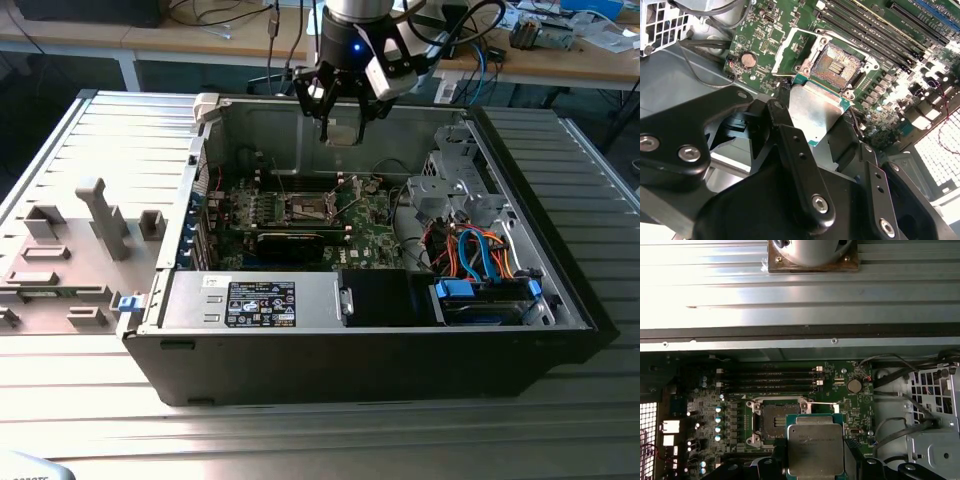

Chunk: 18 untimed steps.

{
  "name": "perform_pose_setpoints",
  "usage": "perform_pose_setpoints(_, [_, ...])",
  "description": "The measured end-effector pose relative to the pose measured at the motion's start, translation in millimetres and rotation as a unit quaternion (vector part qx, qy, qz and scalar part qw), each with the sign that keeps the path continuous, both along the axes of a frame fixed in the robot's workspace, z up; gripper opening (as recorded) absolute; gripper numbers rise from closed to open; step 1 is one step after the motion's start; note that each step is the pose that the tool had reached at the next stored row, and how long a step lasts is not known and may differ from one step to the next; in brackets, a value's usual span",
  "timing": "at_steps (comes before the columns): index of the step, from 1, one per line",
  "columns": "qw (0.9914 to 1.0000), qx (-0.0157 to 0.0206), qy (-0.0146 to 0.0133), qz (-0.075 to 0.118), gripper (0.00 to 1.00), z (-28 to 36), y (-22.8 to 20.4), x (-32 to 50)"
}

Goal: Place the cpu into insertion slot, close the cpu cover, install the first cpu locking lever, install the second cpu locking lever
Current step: 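Place the cpu into insertion slot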

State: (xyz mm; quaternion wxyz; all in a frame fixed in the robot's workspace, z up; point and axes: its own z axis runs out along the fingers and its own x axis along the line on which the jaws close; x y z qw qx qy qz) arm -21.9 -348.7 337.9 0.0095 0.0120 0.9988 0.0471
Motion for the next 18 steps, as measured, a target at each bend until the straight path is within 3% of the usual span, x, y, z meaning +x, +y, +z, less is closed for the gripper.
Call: perform_pose_setpoints(18, [1.00000,0.0000,0.0000,0.000,0.54,-3.7,0.0,0.0])
